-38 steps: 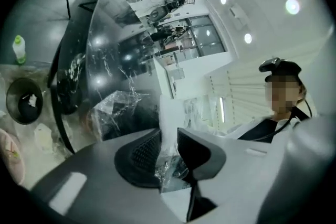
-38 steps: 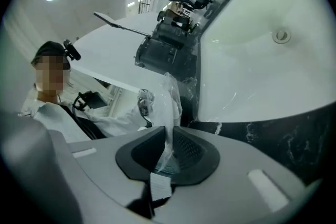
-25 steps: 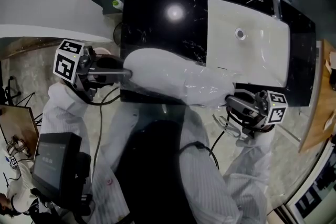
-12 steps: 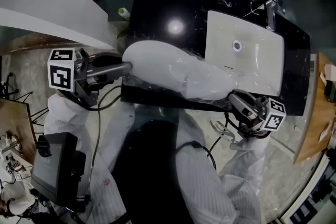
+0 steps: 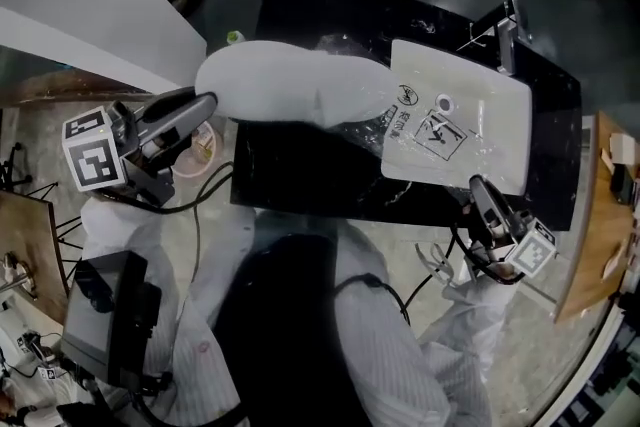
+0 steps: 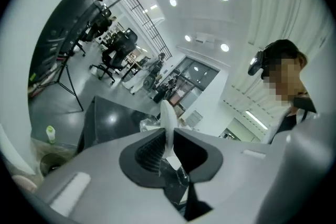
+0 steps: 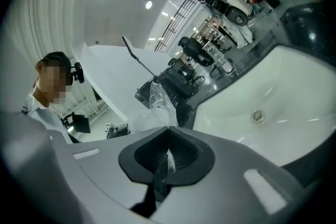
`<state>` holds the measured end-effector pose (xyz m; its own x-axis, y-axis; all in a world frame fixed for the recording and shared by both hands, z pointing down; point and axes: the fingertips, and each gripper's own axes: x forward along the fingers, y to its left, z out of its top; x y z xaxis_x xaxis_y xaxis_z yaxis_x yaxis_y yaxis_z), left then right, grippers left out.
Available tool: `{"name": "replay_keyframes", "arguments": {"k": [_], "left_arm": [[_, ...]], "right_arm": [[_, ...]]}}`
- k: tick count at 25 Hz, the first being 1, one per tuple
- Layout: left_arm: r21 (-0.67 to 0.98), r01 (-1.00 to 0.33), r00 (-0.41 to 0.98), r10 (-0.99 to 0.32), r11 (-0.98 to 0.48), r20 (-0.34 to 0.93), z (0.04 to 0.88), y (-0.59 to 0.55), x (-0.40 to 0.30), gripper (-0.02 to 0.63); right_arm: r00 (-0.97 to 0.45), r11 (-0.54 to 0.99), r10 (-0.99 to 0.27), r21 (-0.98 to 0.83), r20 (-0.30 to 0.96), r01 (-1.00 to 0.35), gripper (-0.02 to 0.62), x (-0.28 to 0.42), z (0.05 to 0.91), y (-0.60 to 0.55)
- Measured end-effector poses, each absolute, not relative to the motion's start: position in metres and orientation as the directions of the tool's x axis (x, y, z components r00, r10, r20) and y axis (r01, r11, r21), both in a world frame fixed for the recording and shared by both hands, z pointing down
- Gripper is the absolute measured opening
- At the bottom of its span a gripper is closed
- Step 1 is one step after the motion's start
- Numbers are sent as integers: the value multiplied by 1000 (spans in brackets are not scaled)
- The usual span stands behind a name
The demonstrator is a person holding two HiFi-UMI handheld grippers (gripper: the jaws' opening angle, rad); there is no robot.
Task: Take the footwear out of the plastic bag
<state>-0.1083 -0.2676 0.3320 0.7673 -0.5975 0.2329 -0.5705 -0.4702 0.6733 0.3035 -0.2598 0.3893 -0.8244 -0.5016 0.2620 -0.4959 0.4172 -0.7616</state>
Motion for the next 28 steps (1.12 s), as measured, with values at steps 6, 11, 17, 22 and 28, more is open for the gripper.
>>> {"name": "replay_keyframes", "arguments": {"k": [6,11,17,22,28], "left_arm": [[552,-749,576,-771,-367,270,325,-302,-124,52],[412,-856,435,-865,-311,250,326,-316,-104,53],[380,-880,390,-890,-285,235,327,-320,-69,51],[325,-906,357,-900,-270,250,322,-317,-63,49],[318,-909,354,-902,-270,247,318,-313,-61,50]], "right_arm": [[-612,366,-724,-576,318,-731,14,329,356,-274],[-416,313,-860,-338,296,-887,14,298,332,-285],[-278,268,-921,-75,274,-961,14,249,330,-296],[-279,285,-922,-18,268,-958,12,228,326,-295],[-285,287,-922,-31,261,-957,12,228,323,-291]]}}
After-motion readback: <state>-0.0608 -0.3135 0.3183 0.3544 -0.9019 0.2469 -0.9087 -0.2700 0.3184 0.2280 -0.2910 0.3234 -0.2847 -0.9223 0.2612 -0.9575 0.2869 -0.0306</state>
